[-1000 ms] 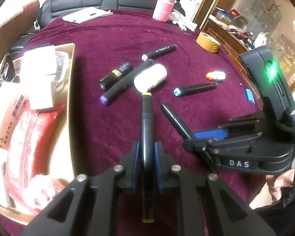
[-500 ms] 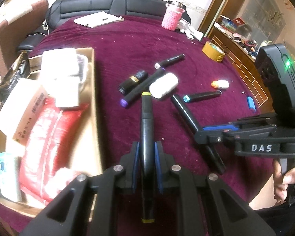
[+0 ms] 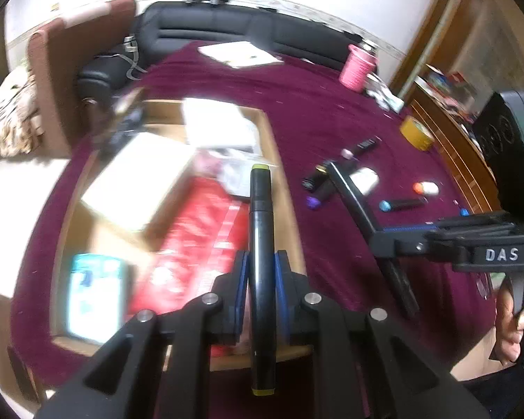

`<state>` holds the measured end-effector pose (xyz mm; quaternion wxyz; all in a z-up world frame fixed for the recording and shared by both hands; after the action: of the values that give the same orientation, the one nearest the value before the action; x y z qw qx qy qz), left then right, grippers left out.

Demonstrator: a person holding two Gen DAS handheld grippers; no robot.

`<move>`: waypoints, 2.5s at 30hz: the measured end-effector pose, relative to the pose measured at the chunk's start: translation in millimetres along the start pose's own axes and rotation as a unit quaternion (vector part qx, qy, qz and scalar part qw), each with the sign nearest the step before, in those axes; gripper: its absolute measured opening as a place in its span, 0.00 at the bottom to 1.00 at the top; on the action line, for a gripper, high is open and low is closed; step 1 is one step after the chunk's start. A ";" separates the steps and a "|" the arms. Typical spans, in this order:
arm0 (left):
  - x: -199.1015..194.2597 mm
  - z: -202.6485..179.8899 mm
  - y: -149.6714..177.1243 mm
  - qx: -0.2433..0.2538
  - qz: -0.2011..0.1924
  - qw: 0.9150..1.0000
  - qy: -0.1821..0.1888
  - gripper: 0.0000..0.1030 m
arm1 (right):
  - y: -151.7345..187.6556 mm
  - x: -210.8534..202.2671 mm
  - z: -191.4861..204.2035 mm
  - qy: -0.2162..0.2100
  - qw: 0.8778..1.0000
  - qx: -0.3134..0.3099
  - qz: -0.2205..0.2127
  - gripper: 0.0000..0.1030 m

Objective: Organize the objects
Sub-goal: 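Carry both black markers to the cardboard box and release them, then grasp the white pill bottle with the left gripper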

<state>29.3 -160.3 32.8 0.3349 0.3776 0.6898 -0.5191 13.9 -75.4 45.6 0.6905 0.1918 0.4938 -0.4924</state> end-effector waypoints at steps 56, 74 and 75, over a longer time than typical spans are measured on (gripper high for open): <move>14.7 9.3 -11.7 0.000 0.025 1.000 0.003 0.24 | 6.3 -0.4 -38.9 0.004 0.997 0.069 -0.021 0.36; 93.5 -144.0 -59.3 0.174 0.064 0.980 0.072 0.37 | 68.6 -79.0 -187.4 0.021 0.972 0.221 -0.074 0.41; 98.9 -150.3 -62.5 0.184 0.065 0.978 0.068 0.37 | 71.8 -80.6 -193.6 0.022 0.972 0.224 -0.074 0.41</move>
<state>-84.0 -8.5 12.9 0.2447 0.5113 0.5778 -0.5873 -21.4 141.4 15.0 0.5808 0.3152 0.3987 -0.6358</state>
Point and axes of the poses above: each gripper's, at about its wrist camera, not at the fingertips, and x roughly the way its jaws point, z to its left, y to its underside, the point moved 8 cm from there along x, roughly the way its jaws point, and after that the axes turned 7 degrees about z, right-handed, at the moved point
